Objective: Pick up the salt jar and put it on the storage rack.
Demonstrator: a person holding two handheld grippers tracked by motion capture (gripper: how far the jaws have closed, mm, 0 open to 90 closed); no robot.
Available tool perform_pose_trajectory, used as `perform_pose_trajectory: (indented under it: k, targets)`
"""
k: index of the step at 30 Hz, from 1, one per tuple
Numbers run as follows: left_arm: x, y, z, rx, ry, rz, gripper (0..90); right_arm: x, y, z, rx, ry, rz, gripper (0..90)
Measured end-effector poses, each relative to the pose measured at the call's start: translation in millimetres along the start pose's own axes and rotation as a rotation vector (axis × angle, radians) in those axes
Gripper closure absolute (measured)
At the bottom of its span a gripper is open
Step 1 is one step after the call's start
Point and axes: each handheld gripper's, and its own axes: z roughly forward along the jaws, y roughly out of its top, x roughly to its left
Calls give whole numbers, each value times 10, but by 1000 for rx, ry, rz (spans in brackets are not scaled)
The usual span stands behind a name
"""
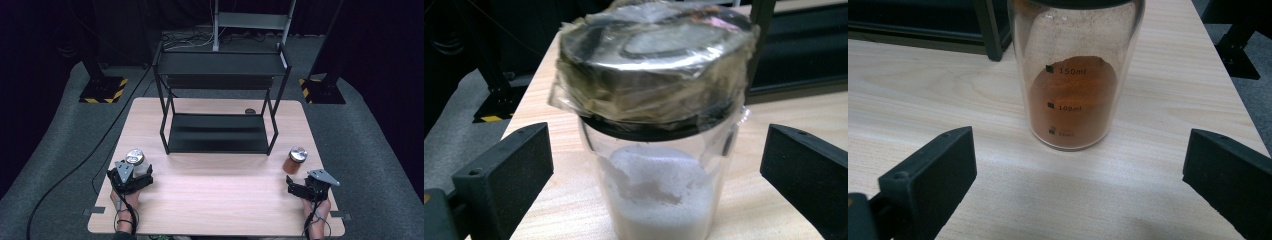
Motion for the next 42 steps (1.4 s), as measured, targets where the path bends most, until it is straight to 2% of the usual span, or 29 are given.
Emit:
perform_pose_trajectory:
  k: [1,3,6,9,10,12,18,21,22,24,29,31,32,35,37,39,42]
  targets:
    - [18,43,-8,27,-15,-4,0,-8,0,-2,1,4,3,0]
    - [26,70,-17,38,-24,-3,0,-12,8,2,5,6,2,0]
    - [66,274,-60,86,-45,-2,0,-5,1,-1,1,4,0,0]
    - [91,402,-77,109,-56,-11,0,-5,1,-1,1,3,2,0]
    - [91,402,-77,109,-56,-11,0,-5,1,-1,1,3,2,0]
    - [94,487,-48,141,-57,1,0,-23,-13,-9,-7,9,8,0]
    - [140,512,10,171,-59,1,0,-19,-3,-3,-1,10,2,0]
    - [167,489,41,170,-58,-18,0,-23,-9,-6,-4,10,7,0]
    - [196,484,63,170,-66,-36,0,-25,-9,-7,-4,10,9,0]
    - [219,484,77,172,-75,-45,0,-21,-10,-6,-5,9,8,0]
    - [234,505,111,195,-91,-37,0,-22,-14,-9,-7,9,8,0]
    - [274,487,122,194,-115,-50,0,-20,-18,-11,-10,8,10,0]
    - [287,486,127,198,-122,-46,8,-20,-20,-11,-10,7,10,0]
    - [266,446,131,189,-121,-32,161,-18,-18,-11,-10,6,9,0]
    - [232,422,115,181,-94,-22,223,-12,-17,-10,-9,4,7,0]
    - [281,389,102,166,-102,-52,293,-10,-15,-9,-8,3,6,0]
    - [291,371,99,159,-107,-55,300,-6,-14,-8,-7,2,4,0]
